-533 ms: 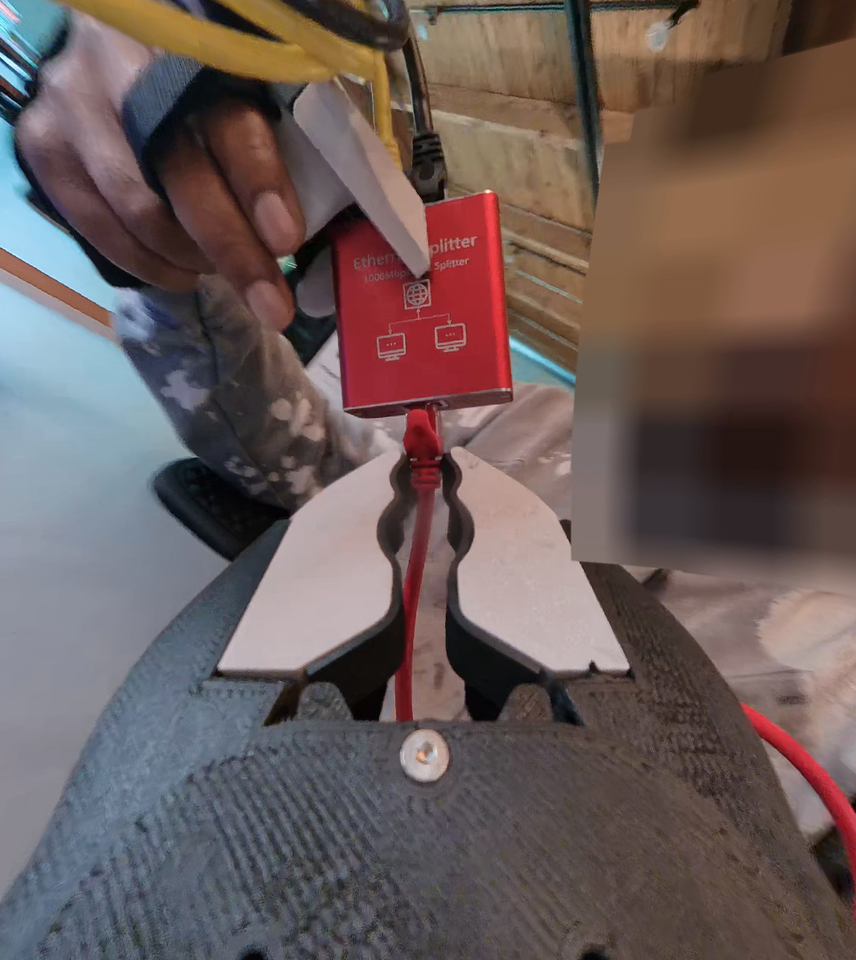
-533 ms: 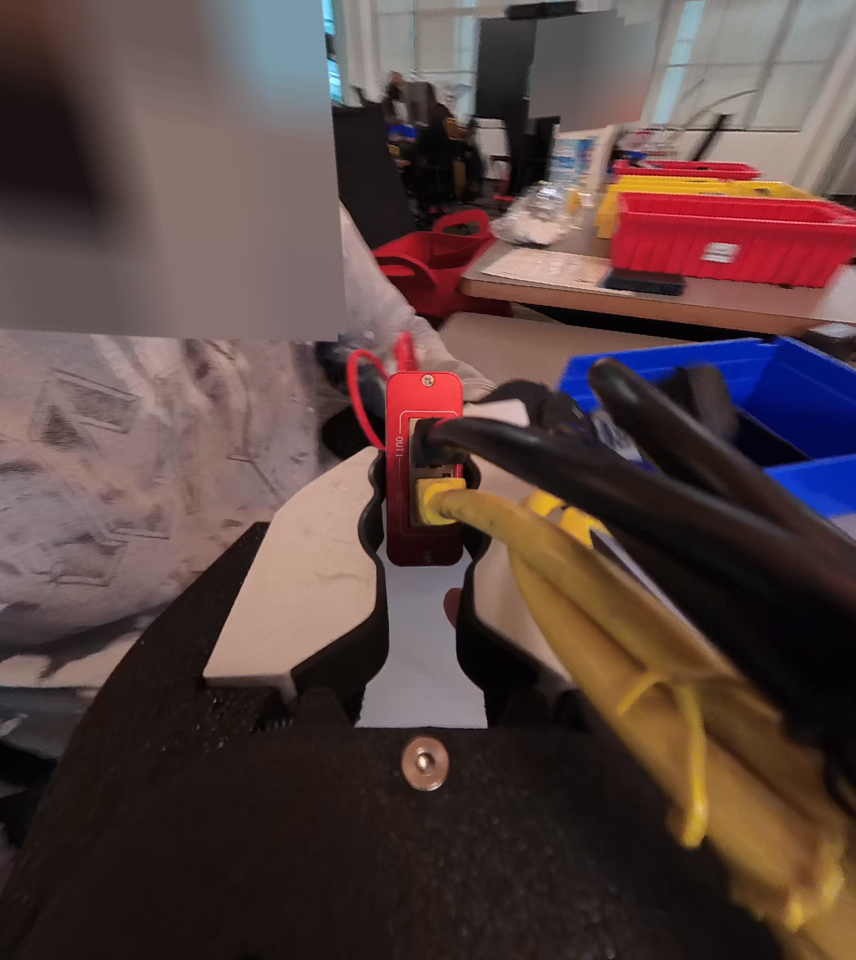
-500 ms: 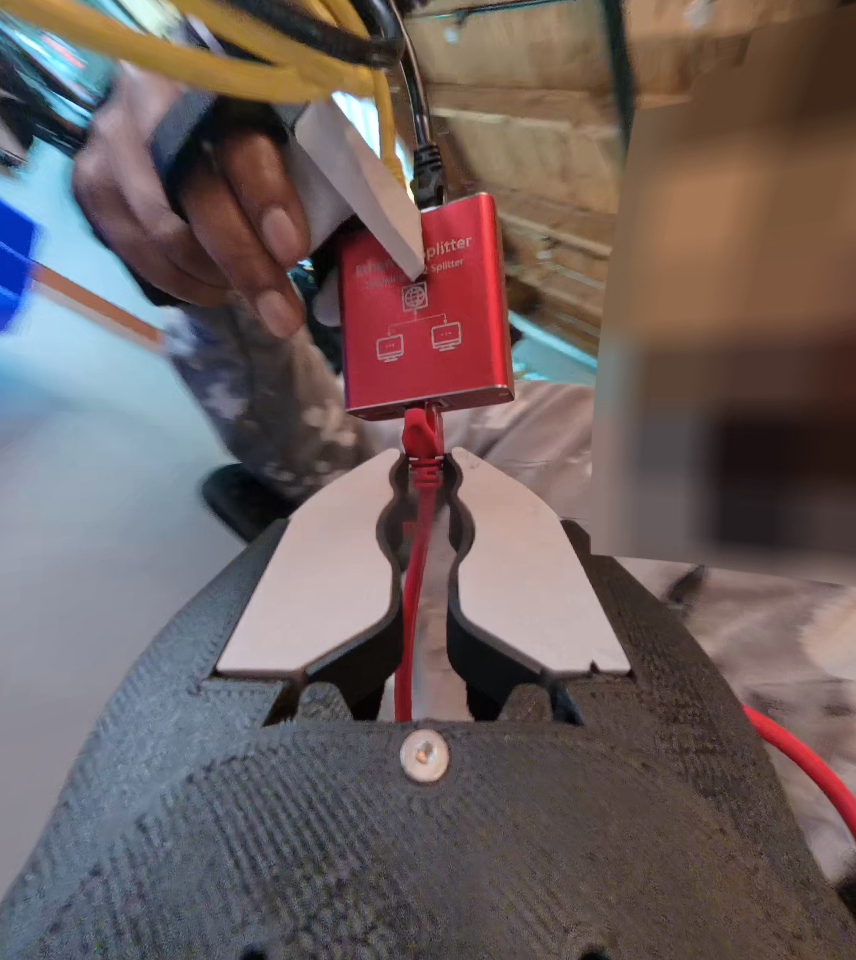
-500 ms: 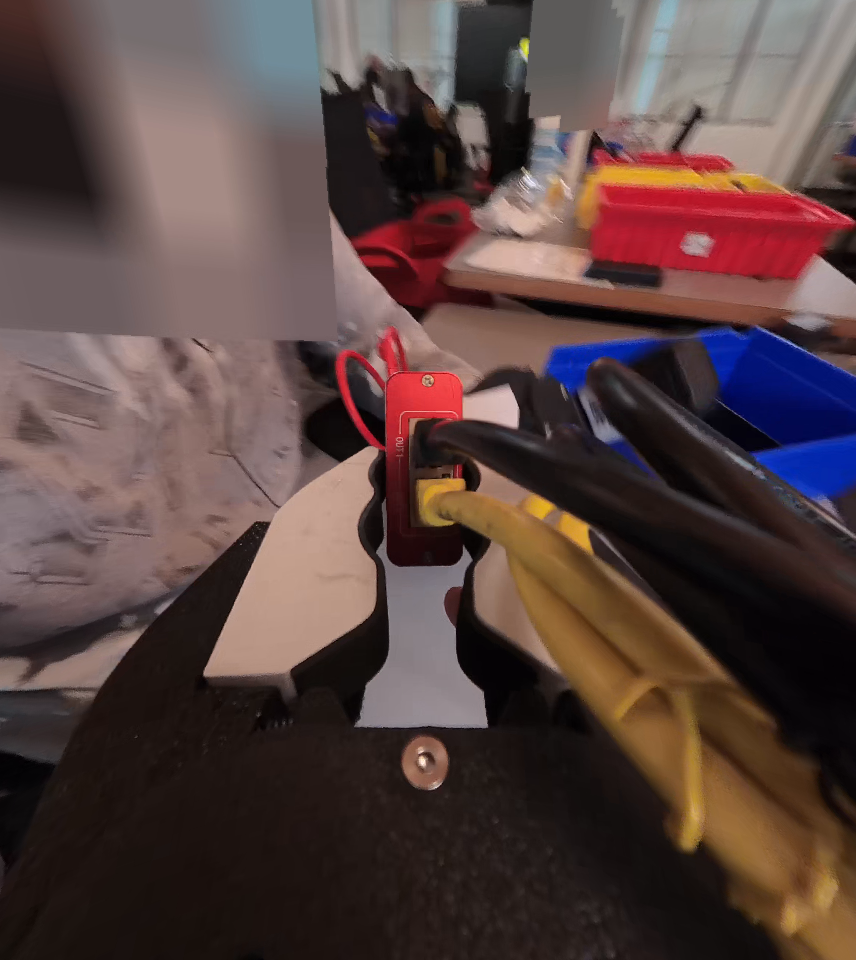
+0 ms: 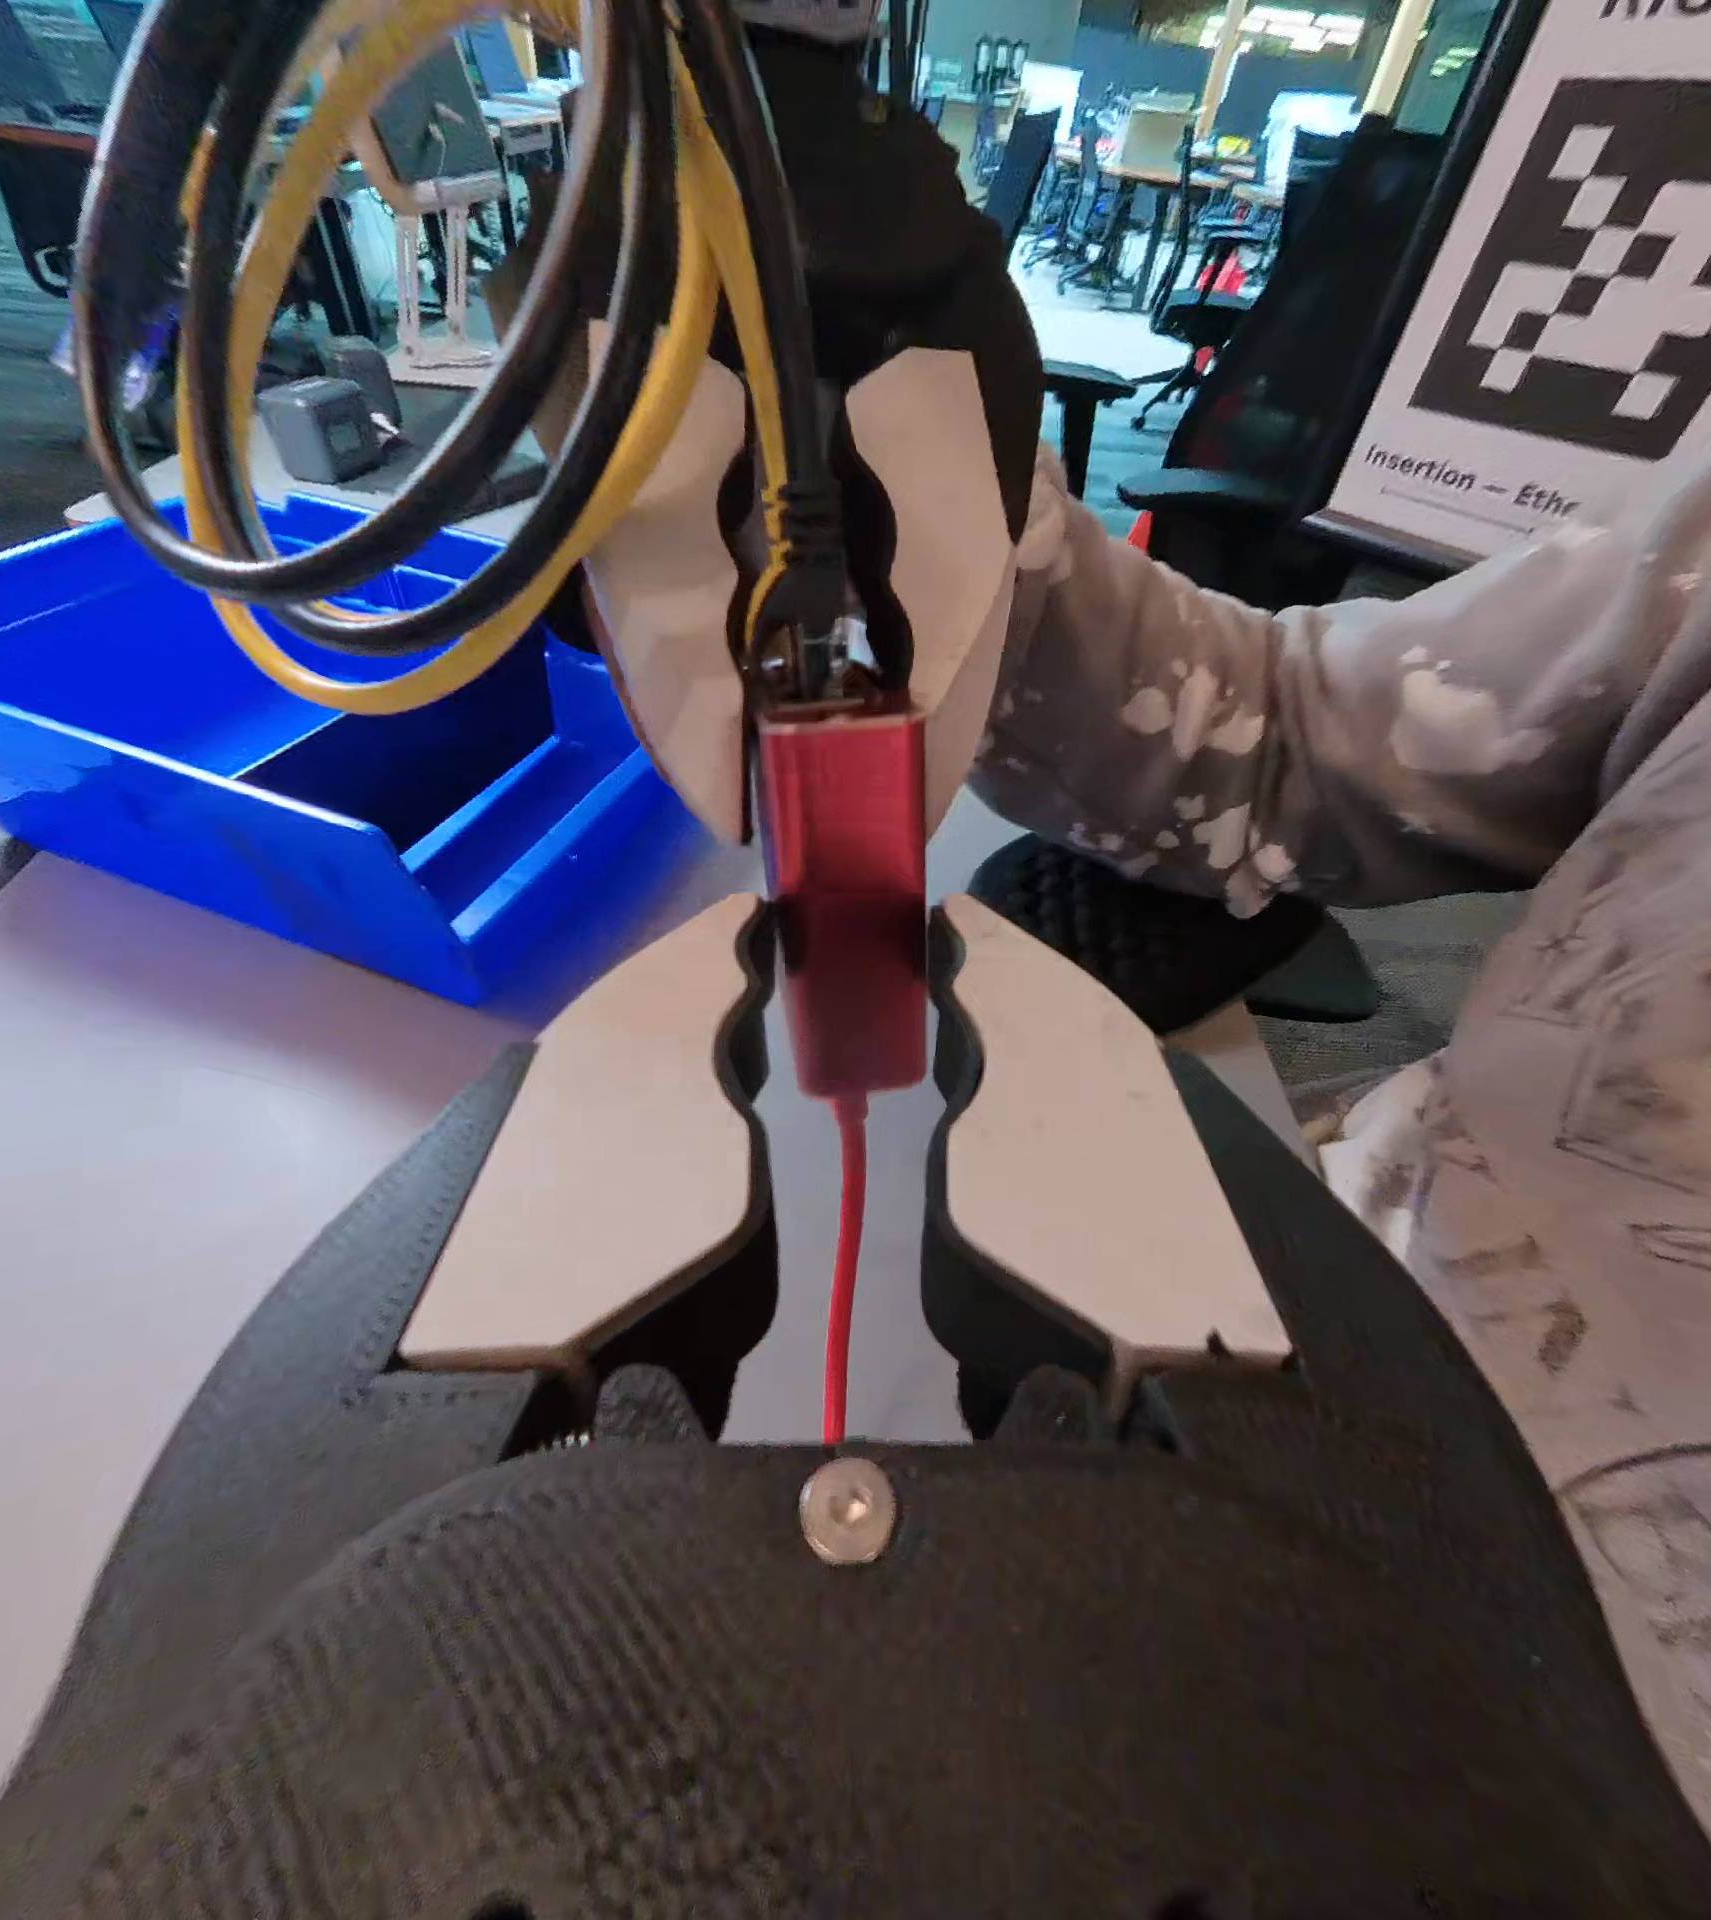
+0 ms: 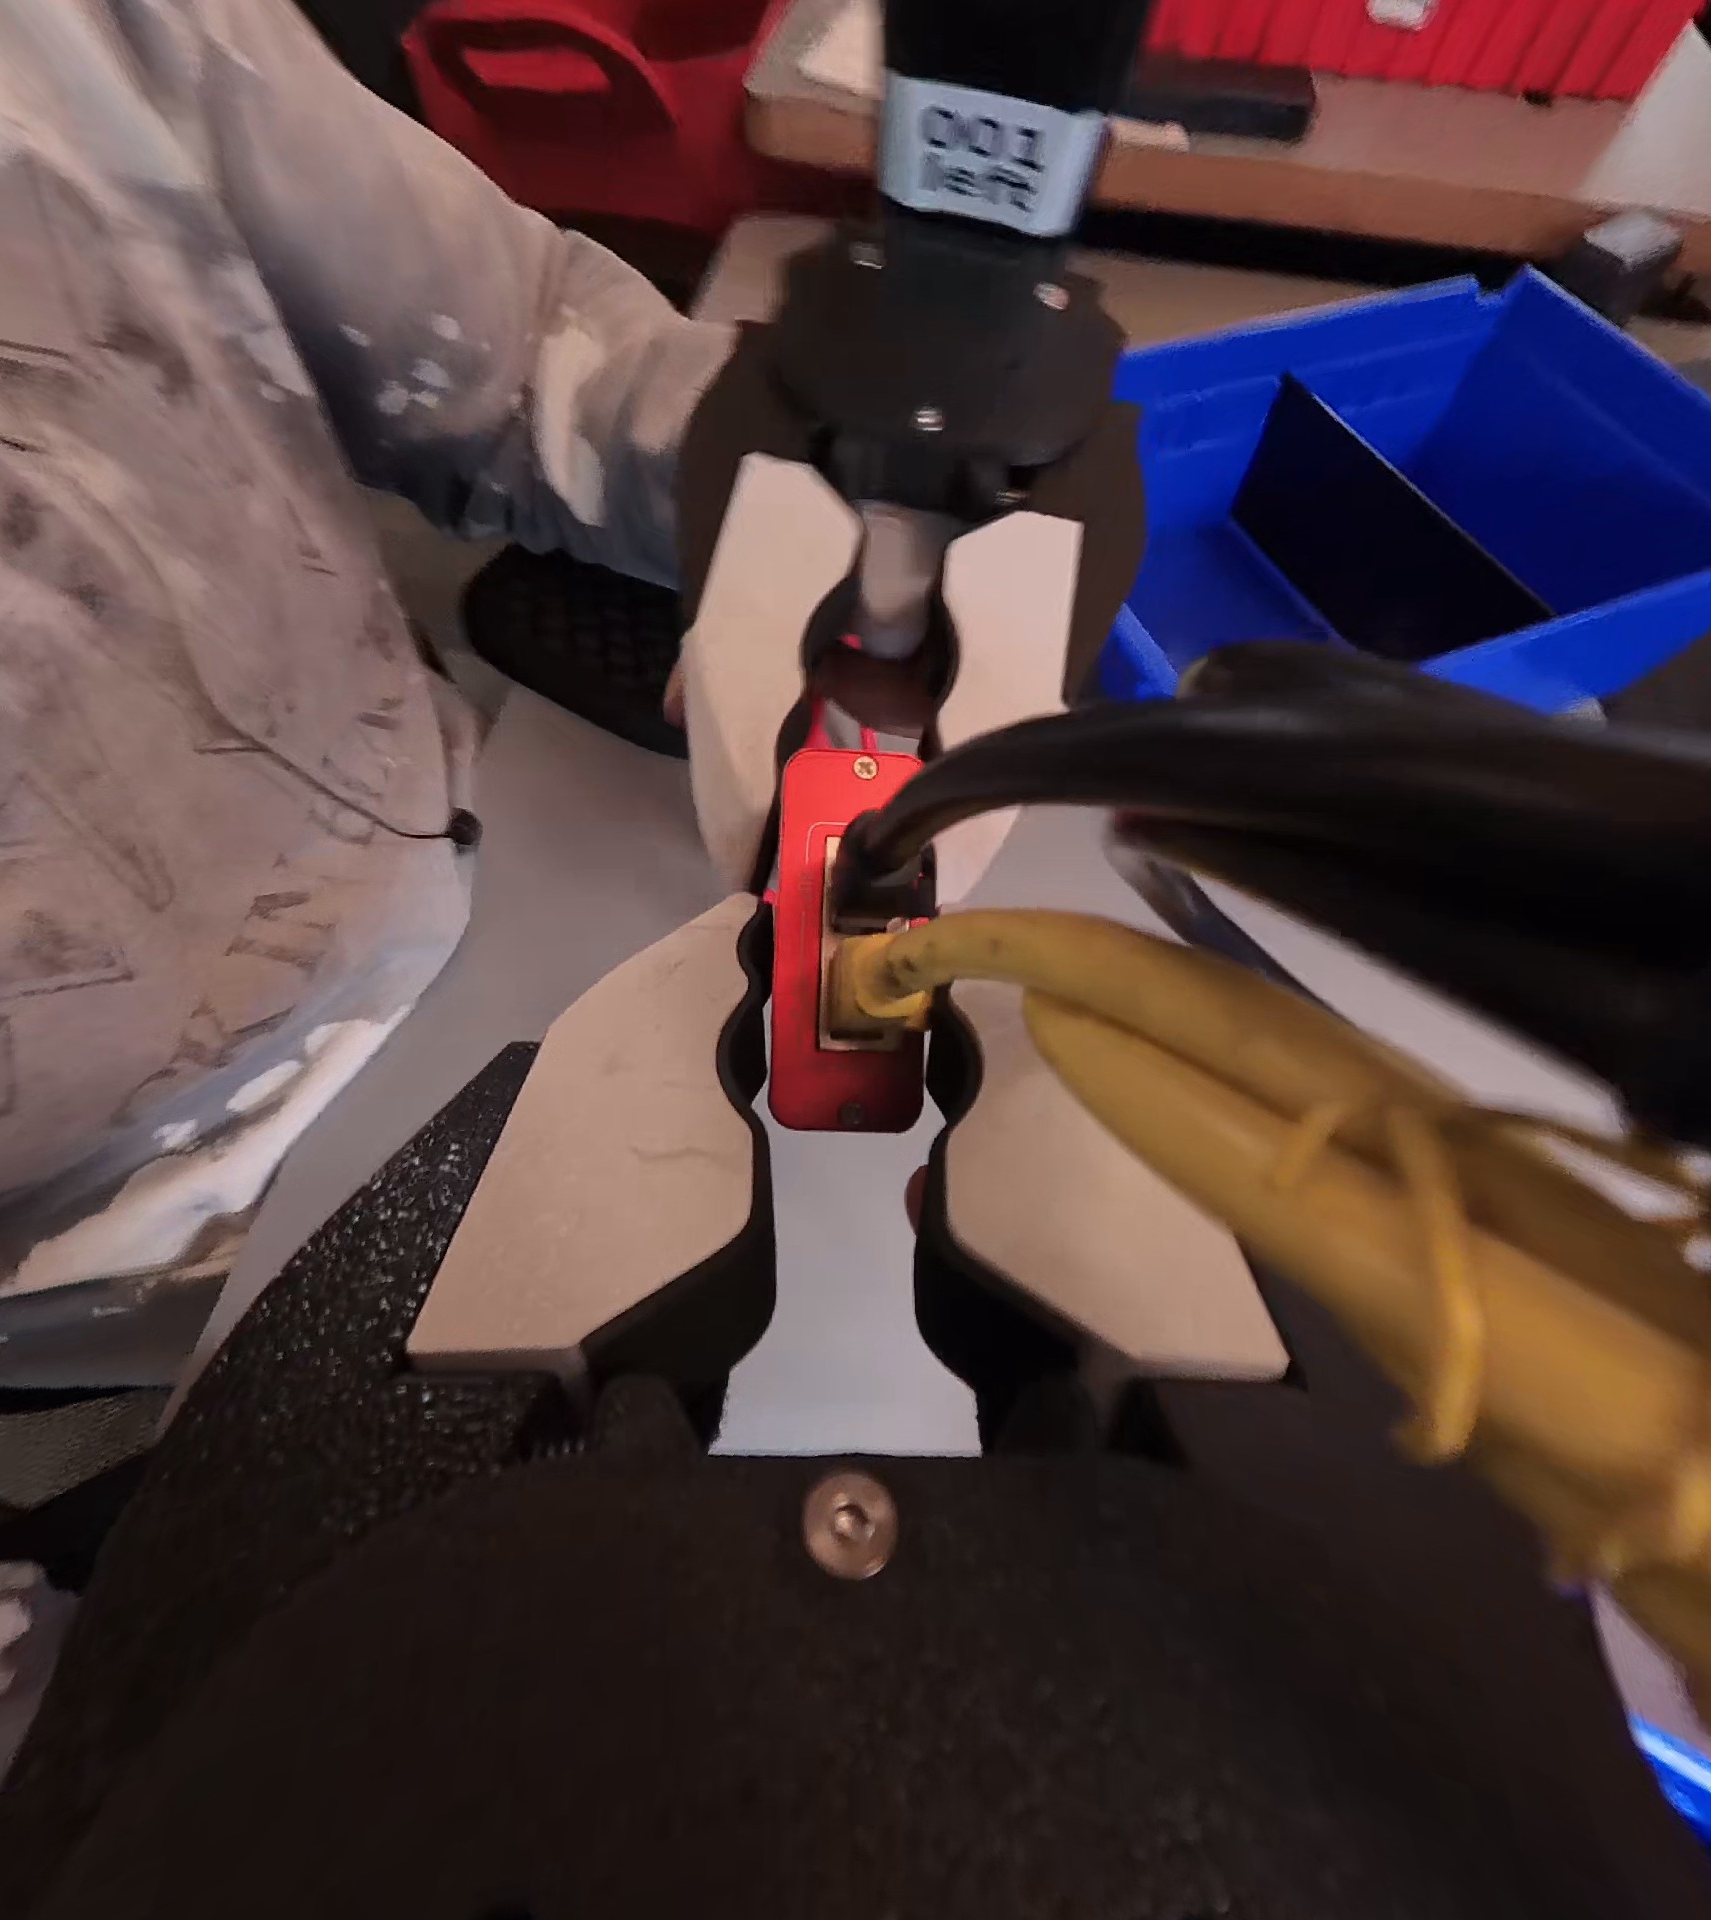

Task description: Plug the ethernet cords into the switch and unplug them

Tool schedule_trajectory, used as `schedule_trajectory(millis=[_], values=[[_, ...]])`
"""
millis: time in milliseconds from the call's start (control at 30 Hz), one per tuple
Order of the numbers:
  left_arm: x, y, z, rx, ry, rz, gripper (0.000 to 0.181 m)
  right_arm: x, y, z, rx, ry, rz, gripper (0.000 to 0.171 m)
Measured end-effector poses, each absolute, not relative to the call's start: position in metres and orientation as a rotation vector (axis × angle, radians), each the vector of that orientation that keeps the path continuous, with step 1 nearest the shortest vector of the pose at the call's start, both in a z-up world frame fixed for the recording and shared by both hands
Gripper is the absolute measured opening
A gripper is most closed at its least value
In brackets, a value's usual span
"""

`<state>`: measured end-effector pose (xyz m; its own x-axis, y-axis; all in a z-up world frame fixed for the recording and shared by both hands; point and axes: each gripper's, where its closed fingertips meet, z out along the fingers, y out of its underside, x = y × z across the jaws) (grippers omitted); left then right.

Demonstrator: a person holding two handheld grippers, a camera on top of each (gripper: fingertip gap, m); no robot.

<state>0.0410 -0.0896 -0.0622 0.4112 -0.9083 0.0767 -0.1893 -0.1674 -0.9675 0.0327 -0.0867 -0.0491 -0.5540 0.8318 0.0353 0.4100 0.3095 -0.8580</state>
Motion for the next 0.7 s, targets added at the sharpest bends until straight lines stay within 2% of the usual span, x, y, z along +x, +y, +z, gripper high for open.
schedule_trajectory(millis=[33, 133, 267, 333, 400, 600, 700], values=[[0.04, -0.085, -0.064, -1.649, 0.968, -0.825, 0.027, 0.029, -0.083, -0.05, -1.124, -2.084, 1.123, 0.027], [0.028, -0.069, -0.052, -1.631, 0.791, -0.864, 0.027, 0.016, -0.058, -0.03, -1.191, -1.857, 1.017, 0.037], [0.01, -0.054, -0.035, -1.6, 0.45, -1.3, 0.027, 0.012, -0.017, 0.006, -1.265, -1.505, 0.901, 0.034], [0.001, -0.046, -0.033, -1.559, 0.284, -1.501, 0.027, 0.017, -0.019, 0.013, -1.169, -1.512, 0.812, 0.039], [-0.006, -0.04, -0.035, -1.546, 0.179, -1.613, 0.027, 0.02, -0.034, 0.013, -1.051, -1.602, 0.713, 0.047], [-0.009, -0.039, -0.027, -1.518, 0.095, -1.798, 0.027, 0.03, -0.029, -0.013, -0.683, -1.743, 0.093, 0.052], [-0.001, -0.043, -0.028, -1.528, 0.079, -1.859, 0.027, 0.035, -0.026, -0.024, -0.456, -1.646, -0.14, 0.067]])
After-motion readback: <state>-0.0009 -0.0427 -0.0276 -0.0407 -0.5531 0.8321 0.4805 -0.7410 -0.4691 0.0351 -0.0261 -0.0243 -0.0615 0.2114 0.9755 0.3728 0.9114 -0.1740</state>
